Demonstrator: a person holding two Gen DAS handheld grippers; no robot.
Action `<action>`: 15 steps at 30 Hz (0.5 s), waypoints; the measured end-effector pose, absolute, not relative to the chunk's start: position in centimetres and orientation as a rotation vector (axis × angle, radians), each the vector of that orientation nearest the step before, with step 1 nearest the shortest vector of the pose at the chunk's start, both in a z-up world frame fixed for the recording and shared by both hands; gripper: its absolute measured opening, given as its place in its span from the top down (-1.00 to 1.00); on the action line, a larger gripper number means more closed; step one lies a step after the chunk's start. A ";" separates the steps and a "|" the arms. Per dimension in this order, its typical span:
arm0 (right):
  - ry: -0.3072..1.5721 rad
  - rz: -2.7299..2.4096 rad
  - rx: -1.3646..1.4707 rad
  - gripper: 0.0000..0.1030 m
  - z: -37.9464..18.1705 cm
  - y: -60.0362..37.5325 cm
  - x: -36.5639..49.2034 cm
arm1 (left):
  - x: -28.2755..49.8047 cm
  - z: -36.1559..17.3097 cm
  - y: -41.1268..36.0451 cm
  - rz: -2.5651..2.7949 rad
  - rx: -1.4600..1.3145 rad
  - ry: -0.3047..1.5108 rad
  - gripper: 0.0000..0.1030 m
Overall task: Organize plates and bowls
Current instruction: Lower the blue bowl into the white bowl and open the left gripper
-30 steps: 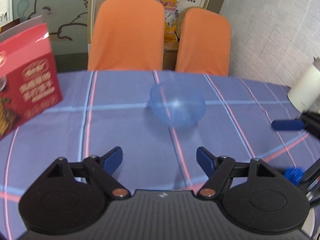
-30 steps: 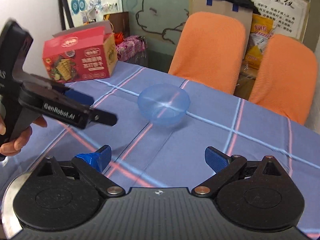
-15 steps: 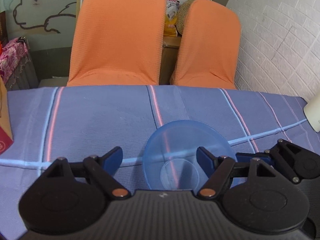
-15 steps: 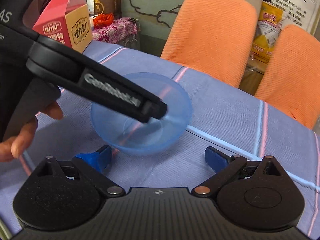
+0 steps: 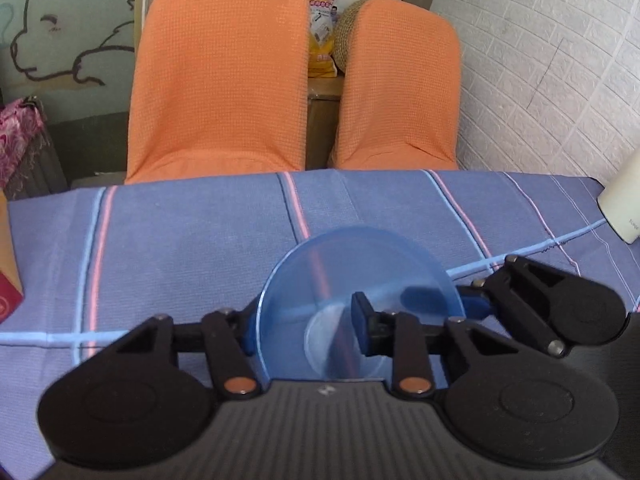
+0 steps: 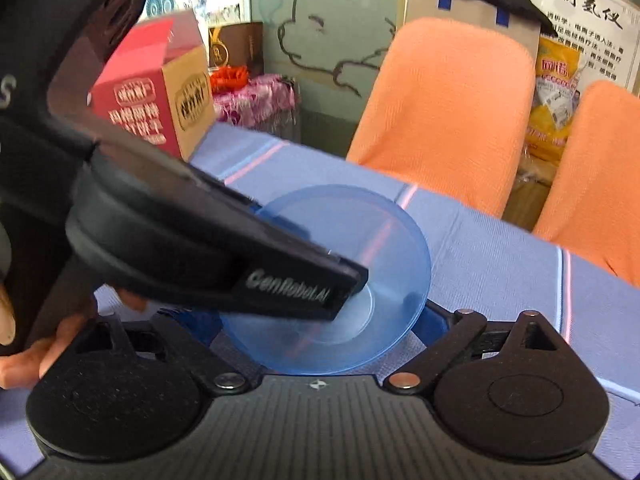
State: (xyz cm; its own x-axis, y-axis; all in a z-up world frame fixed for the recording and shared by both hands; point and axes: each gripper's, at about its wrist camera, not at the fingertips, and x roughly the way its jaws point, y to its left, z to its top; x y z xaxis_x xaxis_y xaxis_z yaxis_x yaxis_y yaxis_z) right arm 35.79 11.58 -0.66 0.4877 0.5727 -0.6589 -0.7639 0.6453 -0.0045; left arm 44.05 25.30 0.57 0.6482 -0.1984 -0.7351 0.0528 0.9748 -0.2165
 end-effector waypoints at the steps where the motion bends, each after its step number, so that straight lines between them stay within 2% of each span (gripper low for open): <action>1: 0.668 0.836 -0.308 -0.60 -0.3 11.4 35.6 | 43.7 1.0 25.4 -0.151 -0.186 0.856 0.43; 7: 0.656 0.806 -0.334 -0.61 1.8 10.3 33.1 | 41.3 3.5 24.4 -0.174 -0.207 0.846 0.44; 15: 0.675 0.763 -0.296 -0.61 5.0 4.4 27.4 | 34.4 6.4 19.0 -0.250 -0.223 0.816 0.44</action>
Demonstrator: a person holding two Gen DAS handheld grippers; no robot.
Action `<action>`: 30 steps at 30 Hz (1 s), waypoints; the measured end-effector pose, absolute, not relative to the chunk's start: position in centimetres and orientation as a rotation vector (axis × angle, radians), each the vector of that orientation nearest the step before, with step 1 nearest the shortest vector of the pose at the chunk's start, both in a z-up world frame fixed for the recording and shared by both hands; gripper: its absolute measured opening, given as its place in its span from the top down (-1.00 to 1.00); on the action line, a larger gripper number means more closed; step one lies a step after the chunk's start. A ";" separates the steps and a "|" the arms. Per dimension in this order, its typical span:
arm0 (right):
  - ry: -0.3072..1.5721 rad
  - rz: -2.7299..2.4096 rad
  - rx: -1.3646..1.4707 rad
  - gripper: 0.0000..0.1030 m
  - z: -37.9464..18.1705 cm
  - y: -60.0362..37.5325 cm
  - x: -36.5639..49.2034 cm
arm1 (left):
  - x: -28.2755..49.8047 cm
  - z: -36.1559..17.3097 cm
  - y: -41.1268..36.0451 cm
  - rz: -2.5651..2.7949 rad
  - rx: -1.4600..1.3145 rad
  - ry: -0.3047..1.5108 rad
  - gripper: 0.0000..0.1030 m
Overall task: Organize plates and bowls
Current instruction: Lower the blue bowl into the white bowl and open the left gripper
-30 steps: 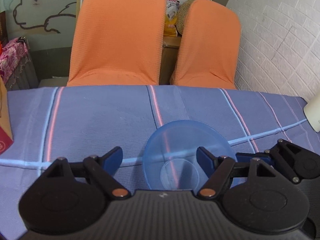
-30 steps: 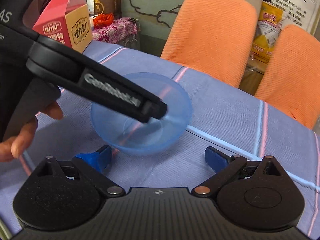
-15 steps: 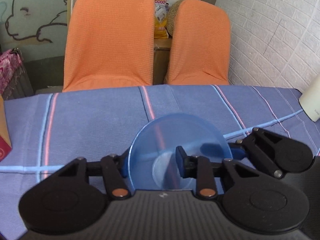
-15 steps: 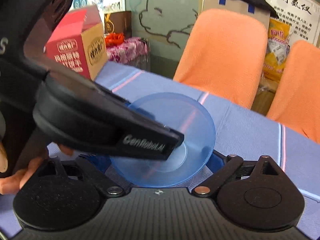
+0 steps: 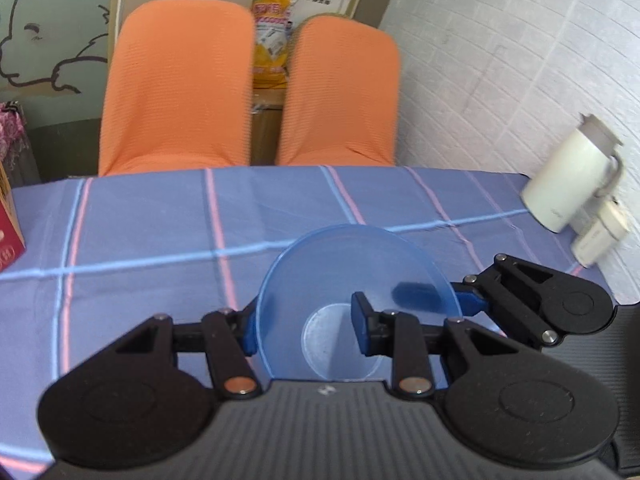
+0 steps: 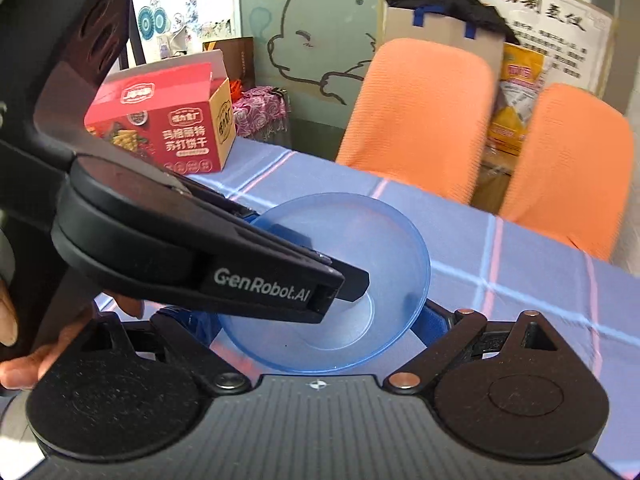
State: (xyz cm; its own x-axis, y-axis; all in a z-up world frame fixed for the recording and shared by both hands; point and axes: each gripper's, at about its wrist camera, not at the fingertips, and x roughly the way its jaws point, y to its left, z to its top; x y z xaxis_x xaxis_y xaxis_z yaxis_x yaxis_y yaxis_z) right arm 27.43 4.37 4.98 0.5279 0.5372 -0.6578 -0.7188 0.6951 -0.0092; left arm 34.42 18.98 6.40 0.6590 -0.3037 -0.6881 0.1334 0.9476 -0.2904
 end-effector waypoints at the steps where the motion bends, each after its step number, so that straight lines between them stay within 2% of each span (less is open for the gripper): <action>1: 0.674 0.755 -0.299 -0.61 5.2 3.4 26.5 | 33.3 6.6 17.9 -0.264 -0.219 0.814 0.44; 15: 0.669 0.674 -0.314 -0.64 4.3 -7.3 15.3 | 19.4 7.1 3.5 -0.434 -0.093 0.812 0.37; 24: 0.698 0.704 -0.244 -0.61 2.4 -9.1 15.0 | 18.3 4.7 1.5 -0.416 -0.047 0.861 0.30; 26: 0.706 0.698 -0.225 -0.61 2.2 -9.5 15.3 | 18.8 4.5 2.2 -0.404 -0.061 0.867 0.24; 30: 0.717 0.677 -0.176 -0.61 1.9 -10.3 15.6 | 19.0 5.0 3.4 -0.407 -0.095 0.841 -0.23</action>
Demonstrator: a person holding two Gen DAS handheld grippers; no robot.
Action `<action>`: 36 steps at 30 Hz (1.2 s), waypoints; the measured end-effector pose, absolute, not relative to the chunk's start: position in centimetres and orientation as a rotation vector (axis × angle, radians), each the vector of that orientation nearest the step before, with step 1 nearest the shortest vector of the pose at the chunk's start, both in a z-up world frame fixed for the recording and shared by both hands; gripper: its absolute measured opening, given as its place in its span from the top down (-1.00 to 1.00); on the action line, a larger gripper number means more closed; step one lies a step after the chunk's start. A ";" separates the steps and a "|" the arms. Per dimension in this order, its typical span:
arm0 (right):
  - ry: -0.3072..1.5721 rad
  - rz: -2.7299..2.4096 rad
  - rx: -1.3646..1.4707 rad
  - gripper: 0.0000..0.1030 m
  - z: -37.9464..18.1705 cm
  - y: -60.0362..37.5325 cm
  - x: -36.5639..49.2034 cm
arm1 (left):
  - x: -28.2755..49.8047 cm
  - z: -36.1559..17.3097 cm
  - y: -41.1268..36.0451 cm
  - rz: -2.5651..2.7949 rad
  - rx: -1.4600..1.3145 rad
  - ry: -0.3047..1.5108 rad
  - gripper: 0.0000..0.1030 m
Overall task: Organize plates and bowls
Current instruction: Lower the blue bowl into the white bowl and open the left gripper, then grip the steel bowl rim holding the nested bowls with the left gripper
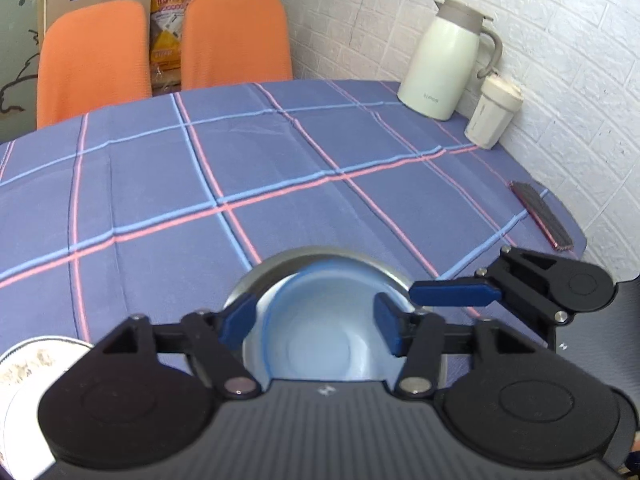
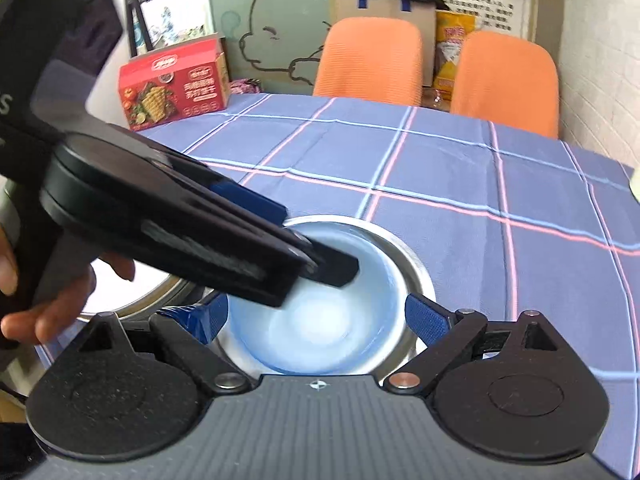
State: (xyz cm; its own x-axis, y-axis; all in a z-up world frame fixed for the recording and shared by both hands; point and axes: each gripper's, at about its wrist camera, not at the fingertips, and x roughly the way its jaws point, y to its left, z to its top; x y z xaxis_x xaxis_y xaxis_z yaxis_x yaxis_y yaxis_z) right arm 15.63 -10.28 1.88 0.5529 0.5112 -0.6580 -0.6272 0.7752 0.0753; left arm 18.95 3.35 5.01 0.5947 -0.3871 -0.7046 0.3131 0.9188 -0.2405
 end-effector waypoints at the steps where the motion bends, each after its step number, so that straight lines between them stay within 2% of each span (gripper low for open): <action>1: 0.724 0.673 -0.161 -0.61 1.8 -10.5 15.7 | 19.0 5.2 3.6 -0.409 -0.098 0.836 -0.27; 7: 0.711 0.654 -0.094 -0.62 1.7 -12.3 15.1 | 18.8 6.4 4.5 -0.399 -0.098 0.791 -0.39; 22: 0.740 0.526 0.174 -0.63 -1.0 -15.7 15.7 | 19.0 4.0 5.5 -0.296 -0.091 0.815 -0.42; 36: 0.743 0.432 0.105 -0.63 -2.8 -14.0 17.0 | 20.3 2.6 4.6 -0.247 -0.061 0.815 -0.43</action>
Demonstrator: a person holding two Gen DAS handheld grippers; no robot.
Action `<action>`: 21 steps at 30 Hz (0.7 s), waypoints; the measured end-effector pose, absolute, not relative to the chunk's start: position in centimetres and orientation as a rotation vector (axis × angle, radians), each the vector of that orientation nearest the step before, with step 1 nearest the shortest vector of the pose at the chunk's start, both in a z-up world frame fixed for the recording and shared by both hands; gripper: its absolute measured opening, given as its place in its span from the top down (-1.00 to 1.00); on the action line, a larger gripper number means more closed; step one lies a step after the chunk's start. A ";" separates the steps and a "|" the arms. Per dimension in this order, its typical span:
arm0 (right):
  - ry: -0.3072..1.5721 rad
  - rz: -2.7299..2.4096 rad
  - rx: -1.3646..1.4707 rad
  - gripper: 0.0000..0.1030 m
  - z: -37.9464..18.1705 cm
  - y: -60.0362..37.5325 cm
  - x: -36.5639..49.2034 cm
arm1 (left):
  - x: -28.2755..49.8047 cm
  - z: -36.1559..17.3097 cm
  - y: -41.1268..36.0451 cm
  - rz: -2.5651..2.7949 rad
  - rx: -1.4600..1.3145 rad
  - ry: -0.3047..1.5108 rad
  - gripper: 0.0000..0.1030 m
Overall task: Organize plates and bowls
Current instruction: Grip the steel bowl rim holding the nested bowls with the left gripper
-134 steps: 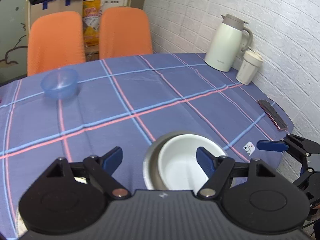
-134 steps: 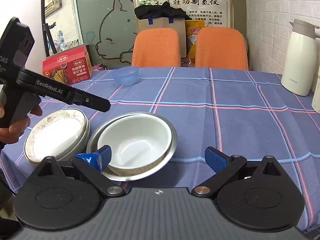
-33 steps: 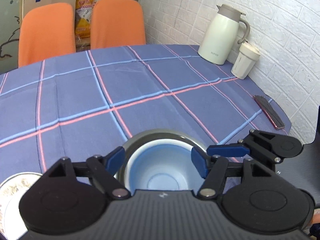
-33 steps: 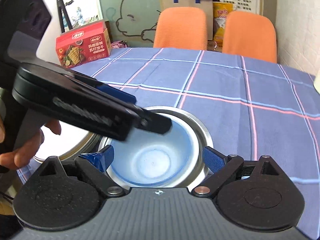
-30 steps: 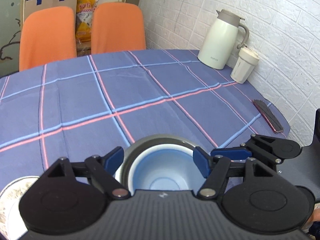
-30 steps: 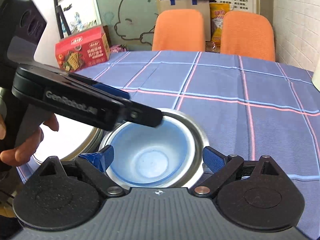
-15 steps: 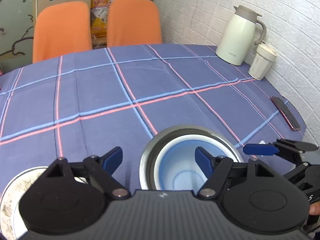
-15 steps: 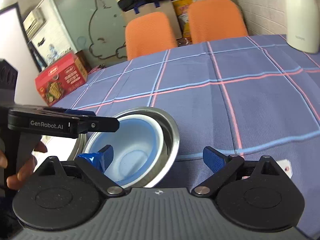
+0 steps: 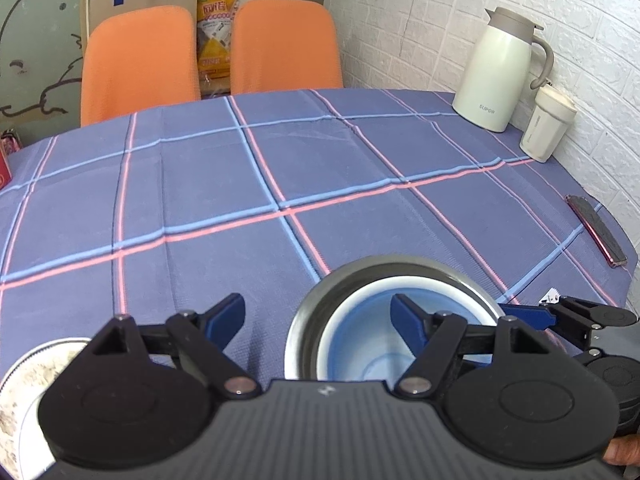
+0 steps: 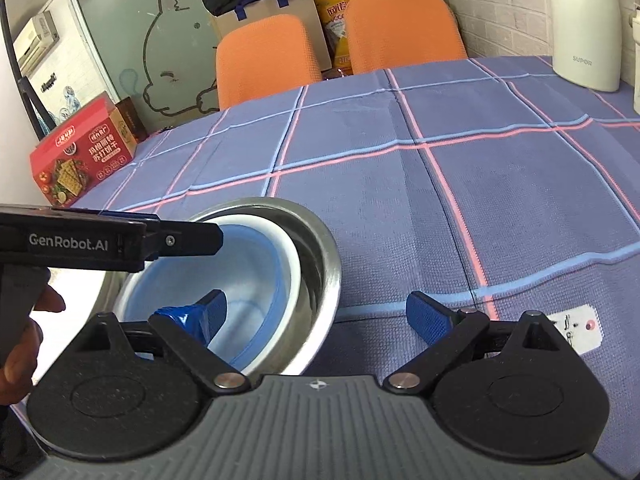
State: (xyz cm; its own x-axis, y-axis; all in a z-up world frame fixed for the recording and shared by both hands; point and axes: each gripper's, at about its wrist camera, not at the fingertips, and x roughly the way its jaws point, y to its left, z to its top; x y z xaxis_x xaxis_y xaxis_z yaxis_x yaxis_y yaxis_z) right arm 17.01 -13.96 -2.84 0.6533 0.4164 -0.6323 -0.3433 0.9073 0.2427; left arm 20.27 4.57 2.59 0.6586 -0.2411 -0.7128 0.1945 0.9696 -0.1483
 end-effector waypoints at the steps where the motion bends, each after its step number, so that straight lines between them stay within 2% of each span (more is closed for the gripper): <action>1: 0.741 0.424 0.088 -0.64 -2.9 -13.7 17.0 | 20.4 2.4 4.5 -0.247 -0.058 0.821 -0.43; 12: 0.648 0.339 0.001 -0.68 -3.8 -12.1 15.8 | 21.7 0.3 3.3 -0.285 -0.004 0.895 -0.47; 21: 0.700 0.366 0.045 -0.65 -2.6 -12.1 14.6 | 21.3 -0.2 3.6 -0.295 0.016 0.933 -0.47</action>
State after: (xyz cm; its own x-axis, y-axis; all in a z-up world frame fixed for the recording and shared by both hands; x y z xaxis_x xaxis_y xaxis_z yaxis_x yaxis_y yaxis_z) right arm 14.56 -12.09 -2.64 0.7042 0.3438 -0.6212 -0.3143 0.9355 0.1615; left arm 21.32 3.63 -0.16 0.5581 -0.2435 -0.7932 0.2569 0.9597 -0.1139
